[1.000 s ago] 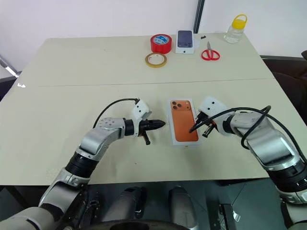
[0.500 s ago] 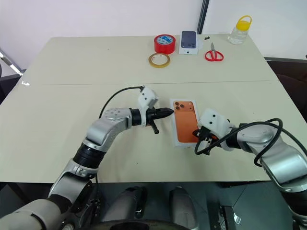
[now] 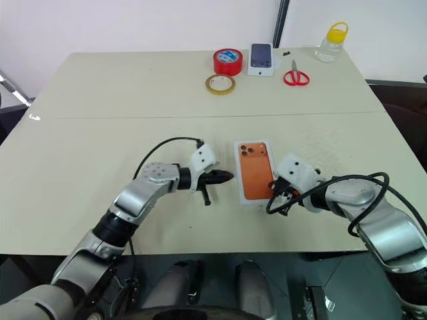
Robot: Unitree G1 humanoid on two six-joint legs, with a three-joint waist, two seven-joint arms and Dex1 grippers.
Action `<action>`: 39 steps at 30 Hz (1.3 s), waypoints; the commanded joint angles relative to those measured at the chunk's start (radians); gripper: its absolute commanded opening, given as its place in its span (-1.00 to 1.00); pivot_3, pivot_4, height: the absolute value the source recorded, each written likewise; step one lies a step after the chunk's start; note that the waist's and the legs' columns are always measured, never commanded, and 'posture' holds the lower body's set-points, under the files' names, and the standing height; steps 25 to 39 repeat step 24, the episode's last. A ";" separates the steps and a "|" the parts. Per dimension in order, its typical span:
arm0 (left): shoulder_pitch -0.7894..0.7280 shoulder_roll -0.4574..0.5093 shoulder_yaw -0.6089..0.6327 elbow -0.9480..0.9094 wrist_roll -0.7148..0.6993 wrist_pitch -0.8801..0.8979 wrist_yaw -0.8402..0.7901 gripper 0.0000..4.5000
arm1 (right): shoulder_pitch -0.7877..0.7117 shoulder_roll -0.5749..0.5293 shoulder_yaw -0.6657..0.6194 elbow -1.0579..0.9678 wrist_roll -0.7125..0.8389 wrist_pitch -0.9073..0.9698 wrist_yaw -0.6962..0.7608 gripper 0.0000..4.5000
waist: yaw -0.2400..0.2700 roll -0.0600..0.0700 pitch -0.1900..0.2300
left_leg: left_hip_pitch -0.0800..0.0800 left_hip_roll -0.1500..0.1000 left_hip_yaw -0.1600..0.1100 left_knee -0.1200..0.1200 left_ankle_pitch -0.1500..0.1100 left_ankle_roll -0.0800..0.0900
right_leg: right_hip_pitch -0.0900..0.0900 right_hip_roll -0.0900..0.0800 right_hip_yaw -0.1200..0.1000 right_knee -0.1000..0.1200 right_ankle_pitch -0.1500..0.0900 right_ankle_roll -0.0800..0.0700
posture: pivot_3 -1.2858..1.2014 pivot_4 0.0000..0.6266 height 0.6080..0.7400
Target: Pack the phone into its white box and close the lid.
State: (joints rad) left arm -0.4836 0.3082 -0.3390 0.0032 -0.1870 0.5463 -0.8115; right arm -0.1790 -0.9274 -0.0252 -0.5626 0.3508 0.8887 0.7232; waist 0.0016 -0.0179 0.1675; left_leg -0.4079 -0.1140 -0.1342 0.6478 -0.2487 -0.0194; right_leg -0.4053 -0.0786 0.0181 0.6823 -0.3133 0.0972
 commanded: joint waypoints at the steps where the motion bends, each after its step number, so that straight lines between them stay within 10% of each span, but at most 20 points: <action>1: 0.042 0.049 0.114 -0.132 -0.082 0.021 -0.021 -1.00 | -0.067 0.036 -0.088 0.058 0.004 -0.063 -0.028 -0.99 | 0.002 0.000 0.000 | 0.000 0.000 0.000 0.000 0.000 0.000 | 0.000 0.000 0.000 0.000 0.000 0.000 | 0.03 -0.52 1.00; 14: 0.244 0.183 0.548 -0.275 -0.222 0.050 0.139 -1.00 | -0.228 0.139 -0.114 0.463 -0.008 -0.298 0.016 -0.99 | 0.008 0.000 0.000 | 0.000 0.000 0.000 0.000 0.000 0.000 | 0.000 -0.001 0.000 -0.001 0.000 0.000 | 0.03 -0.52 1.00; 39: 0.347 0.181 0.613 -0.306 -0.226 0.027 0.235 -1.00 | -0.223 0.183 -0.095 0.510 0.024 -0.378 0.111 -0.99 | 0.005 0.001 0.000 | 0.000 0.000 0.000 0.000 0.000 0.000 | 0.000 0.000 0.000 -0.001 0.000 0.000 | 0.03 -0.52 1.00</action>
